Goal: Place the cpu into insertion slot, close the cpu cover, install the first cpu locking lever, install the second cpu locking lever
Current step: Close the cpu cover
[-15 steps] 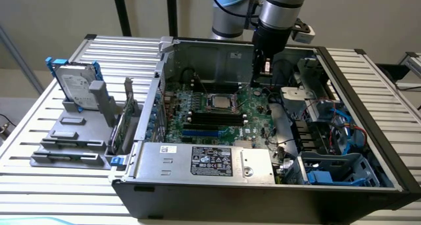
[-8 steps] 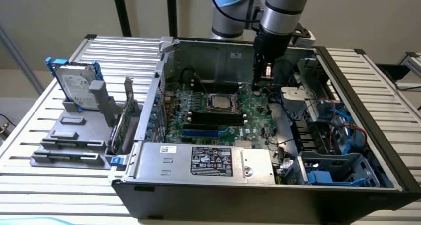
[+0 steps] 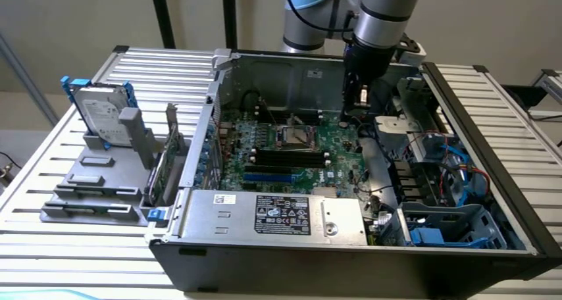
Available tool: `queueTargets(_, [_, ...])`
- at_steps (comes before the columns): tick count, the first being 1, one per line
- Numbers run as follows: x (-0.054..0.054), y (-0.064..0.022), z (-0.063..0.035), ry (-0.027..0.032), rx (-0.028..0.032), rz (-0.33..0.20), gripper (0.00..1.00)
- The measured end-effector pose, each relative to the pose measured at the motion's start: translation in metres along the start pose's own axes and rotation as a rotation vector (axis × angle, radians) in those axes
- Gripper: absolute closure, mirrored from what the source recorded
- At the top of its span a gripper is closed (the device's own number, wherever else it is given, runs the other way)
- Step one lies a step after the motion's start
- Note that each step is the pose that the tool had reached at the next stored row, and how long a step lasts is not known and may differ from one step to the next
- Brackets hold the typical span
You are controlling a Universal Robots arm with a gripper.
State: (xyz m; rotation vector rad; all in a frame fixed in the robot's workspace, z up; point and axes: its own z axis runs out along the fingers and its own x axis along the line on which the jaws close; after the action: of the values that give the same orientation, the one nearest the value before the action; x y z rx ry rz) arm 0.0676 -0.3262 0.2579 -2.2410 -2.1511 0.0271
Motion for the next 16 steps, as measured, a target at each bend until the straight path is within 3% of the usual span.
queueTargets(7, [-0.007, -0.0009, 0.0081, -0.0004, 0.0015, -0.002, 0.89])
queueTargets(16, [-0.012, -0.0372, 0.0126, -0.0006, 0.0074, -0.002, 0.89])
